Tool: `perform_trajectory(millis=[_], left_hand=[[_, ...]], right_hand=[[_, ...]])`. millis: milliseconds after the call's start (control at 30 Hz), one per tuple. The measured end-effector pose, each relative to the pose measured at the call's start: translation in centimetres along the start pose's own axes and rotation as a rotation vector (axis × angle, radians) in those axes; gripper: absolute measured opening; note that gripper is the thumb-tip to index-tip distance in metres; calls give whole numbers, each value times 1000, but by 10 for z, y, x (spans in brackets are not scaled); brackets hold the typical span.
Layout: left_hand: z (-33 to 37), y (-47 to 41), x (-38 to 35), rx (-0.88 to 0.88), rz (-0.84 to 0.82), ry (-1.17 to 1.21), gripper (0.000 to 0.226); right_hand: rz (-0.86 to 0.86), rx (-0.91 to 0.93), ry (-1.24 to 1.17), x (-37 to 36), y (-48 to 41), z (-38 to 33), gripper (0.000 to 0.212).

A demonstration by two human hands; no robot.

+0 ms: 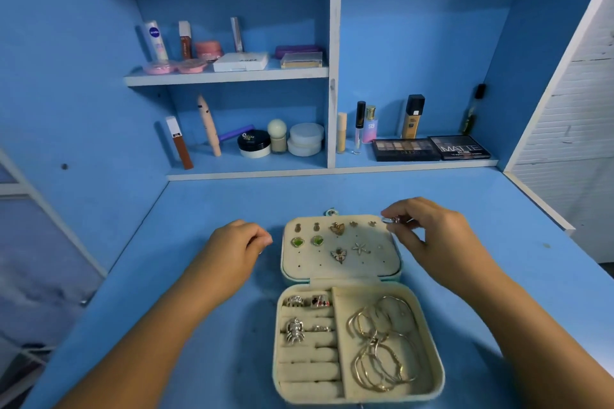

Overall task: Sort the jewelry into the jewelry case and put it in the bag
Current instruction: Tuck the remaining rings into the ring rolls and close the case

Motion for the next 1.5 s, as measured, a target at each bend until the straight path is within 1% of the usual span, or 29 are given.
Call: perform_trajectory(millis=[67,167,267,333,400,467,533,600,733,867,1000,1067,1200,1300,1400,1500], left_hand=[[2,15,10,-35,74,10,11],[-1,34,20,-30,116,46,16],[-1,51,30,37,131,243,24],[10,63,31,52,86,385,32],[26,75,30,29,12,491,34],[39,88,28,-25,-51,521,35],[44,99,29,-105,-53,463,36],[49,107,34,-177,-9,421,31],[58,118,42,-264,94,316,29],[65,123,41,-343,90,249,26],[67,125,36,-378,57,190,23],[69,126,33,-399,54,156,26],[68,123,27,-384,48,168,22],[73,121,24,-429,51,110,29],[79,119,21,-501,78,1,19],[81,119,21,-533,118,-5,17]], right_hand=[[-67,24,-1,4,5,-19,17],[-162,8,5,3,19,-38,20],[-199,-26,8,-2,35,-46,21],[-204,-62,1,-5,45,-45,21],[-188,-101,-24,-6,53,-43,22],[-167,-130,-41,-7,60,-41,22],[-156,-132,-50,-8,65,-43,21],[-148,-100,-54,-10,68,-48,19],[-128,-45,-56,-14,73,-53,18],[-109,-36,-63,-14,74,-50,19],[-86,-37,-68,-13,75,-50,19],[-75,-45,-70,-12,75,-49,18],[-75,-56,-73,-12,76,-48,18],[-77,-49,-75,-12,76,-48,18],[-78,-45,-84,-13,77,-48,18],[-72,-38,-102,-13,77,-48,18]])
Point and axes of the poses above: each hand's wrist, its own y-axis away from the middle knuckle, its own x-axis out of the back of the hand, z = x × y, the point moved 7 cm from there along -y, towards the middle knuckle, and after that the axes turned 10 degrees about z, right-handed, at the moved point
